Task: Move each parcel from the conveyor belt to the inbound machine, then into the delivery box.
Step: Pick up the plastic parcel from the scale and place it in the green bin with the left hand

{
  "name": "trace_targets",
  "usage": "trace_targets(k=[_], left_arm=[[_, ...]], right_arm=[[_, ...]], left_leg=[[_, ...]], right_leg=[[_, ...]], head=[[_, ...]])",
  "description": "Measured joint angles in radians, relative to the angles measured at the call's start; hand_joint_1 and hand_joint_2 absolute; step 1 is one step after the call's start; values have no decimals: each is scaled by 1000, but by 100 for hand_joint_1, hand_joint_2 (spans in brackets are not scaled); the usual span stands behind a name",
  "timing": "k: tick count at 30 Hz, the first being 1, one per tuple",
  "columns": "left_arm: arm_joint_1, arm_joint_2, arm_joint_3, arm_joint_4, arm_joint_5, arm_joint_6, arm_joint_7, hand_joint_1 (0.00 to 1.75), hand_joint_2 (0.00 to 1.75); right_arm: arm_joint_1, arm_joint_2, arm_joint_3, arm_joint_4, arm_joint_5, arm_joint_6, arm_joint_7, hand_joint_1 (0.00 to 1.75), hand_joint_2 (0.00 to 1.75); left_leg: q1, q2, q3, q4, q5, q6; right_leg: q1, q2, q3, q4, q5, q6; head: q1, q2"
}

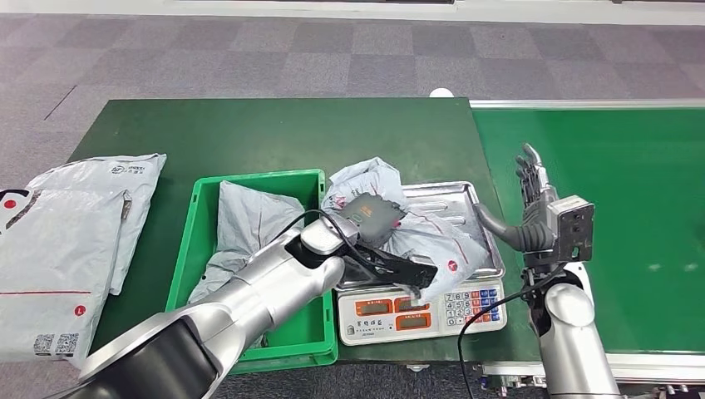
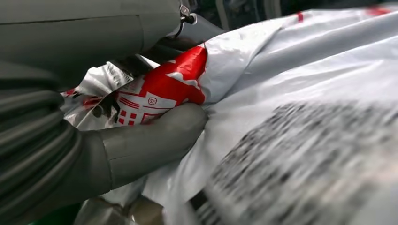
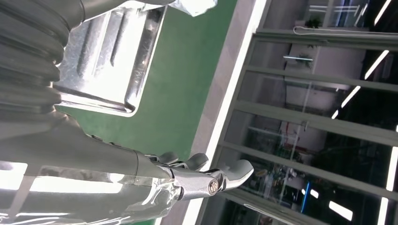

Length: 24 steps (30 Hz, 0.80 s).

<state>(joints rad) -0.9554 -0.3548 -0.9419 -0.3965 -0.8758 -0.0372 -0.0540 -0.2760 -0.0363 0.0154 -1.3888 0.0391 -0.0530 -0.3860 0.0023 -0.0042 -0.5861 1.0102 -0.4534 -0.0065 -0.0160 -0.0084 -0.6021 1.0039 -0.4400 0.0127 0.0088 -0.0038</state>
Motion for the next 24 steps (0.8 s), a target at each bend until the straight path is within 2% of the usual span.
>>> trace_targets(k=[5,8,13,17,24], left_arm=[[-19,9,37,-52,9,139,-6,175,175],[-20,39,78,-124,-13,179,7,175,175],[9,157,167,-332,-42,157,23,175,175],[51,241,228,-468,-54,156,44,175,175],[158,374,295,-638,-196,119,170,175,175]], right_arm=[[8,2,-10,-2,-2,0,-6,0,175],[8,2,-14,-2,-4,0,-7,0,175],[18,-9,-24,-2,-16,2,-1,0,175],[66,-19,-53,-25,-18,12,11,0,175],[157,-37,-110,-78,-35,57,25,0,175]], left_leg=[[0,0,-1,0,0,0],[0,0,-1,0,0,0],[0,2,-1,0,0,0],[1,1,-1,-1,0,-1],[0,2,-2,-1,-1,0]], right_leg=[[0,0,0,0,0,0],[0,0,-1,0,0,0],[1,2,-2,0,0,0],[1,1,-2,0,0,-1],[1,2,-3,0,-1,-1]], head=[[0,0],[0,0],[0,0],[0,0],[0,0]])
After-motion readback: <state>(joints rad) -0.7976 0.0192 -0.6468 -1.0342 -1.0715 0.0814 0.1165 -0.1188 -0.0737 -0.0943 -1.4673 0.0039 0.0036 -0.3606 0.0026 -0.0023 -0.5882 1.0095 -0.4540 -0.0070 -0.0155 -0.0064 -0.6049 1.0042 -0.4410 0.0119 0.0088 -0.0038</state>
